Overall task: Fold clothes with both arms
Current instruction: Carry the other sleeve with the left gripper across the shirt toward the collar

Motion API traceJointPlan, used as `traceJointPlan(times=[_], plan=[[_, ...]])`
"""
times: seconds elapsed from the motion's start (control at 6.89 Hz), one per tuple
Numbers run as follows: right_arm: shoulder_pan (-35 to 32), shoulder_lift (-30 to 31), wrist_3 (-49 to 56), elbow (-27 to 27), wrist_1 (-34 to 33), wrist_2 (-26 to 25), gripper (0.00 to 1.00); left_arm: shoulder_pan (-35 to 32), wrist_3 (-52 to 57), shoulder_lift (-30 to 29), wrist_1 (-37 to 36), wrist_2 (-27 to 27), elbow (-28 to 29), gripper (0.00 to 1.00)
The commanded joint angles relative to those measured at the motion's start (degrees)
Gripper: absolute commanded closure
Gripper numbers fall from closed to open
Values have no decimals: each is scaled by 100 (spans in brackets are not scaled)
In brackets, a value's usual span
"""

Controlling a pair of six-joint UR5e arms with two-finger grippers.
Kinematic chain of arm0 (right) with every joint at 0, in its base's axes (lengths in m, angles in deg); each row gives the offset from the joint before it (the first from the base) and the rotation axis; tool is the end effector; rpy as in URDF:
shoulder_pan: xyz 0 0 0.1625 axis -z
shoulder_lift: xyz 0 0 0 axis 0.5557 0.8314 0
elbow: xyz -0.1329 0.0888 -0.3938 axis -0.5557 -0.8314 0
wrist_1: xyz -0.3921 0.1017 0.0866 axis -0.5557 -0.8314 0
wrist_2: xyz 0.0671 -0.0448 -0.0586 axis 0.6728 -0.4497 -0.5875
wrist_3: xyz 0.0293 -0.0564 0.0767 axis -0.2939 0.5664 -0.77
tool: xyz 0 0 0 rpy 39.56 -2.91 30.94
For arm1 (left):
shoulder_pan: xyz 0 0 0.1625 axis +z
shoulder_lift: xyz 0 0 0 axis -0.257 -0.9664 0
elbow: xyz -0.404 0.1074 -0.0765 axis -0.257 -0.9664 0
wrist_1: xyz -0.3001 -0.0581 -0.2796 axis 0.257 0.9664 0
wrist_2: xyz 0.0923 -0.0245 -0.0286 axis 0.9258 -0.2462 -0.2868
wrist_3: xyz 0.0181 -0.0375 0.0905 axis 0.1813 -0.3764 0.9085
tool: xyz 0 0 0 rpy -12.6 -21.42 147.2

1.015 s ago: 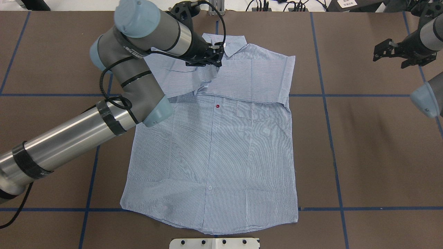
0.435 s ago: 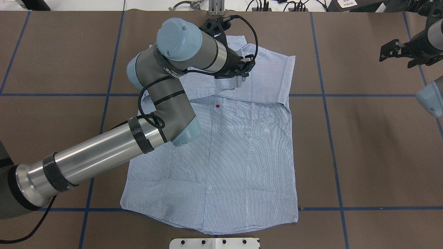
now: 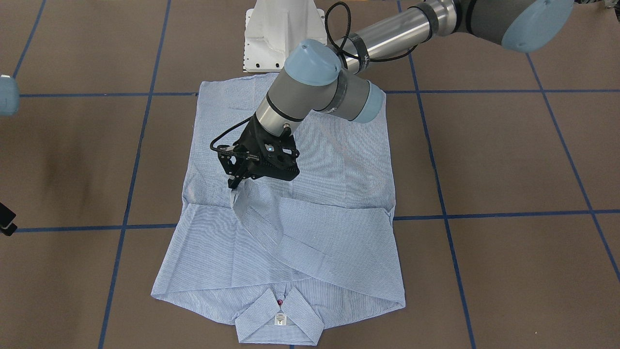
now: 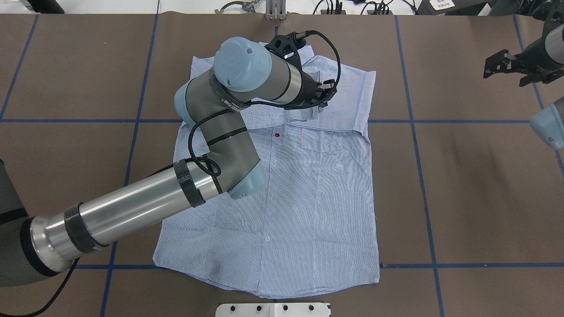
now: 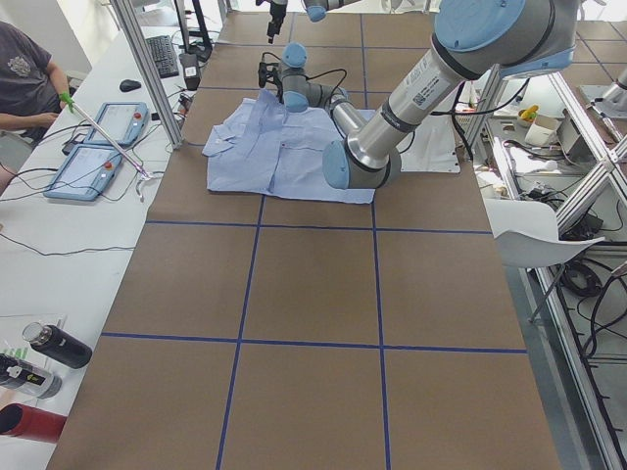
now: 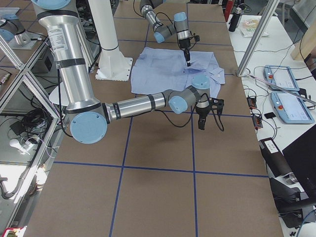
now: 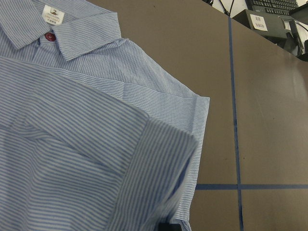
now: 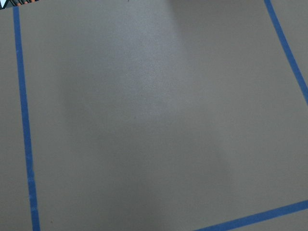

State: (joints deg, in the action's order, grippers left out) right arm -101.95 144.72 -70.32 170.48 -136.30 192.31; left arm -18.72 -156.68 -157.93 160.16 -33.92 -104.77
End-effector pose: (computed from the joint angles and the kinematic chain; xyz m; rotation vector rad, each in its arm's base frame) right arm -0.1493 -0.5970 0.5049 0.1499 -0.7554 0.3455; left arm 0.5934 -0.5226 0.0725 0.2533 1.3748 -0.2179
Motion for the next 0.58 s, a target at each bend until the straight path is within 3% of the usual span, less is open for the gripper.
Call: traceJointPlan(times=[0.0, 0.29, 0.44], plan=[[-1, 9, -2, -7, 0, 1, 0, 241, -30, -97, 15, 311, 67, 100], [-1, 9, -2, -25, -9, 1, 0, 460, -214, -554, 50, 714, 646, 100], [-1, 9, -2, -25, -9, 1, 0, 479, -180, -537, 50, 716, 665, 57]])
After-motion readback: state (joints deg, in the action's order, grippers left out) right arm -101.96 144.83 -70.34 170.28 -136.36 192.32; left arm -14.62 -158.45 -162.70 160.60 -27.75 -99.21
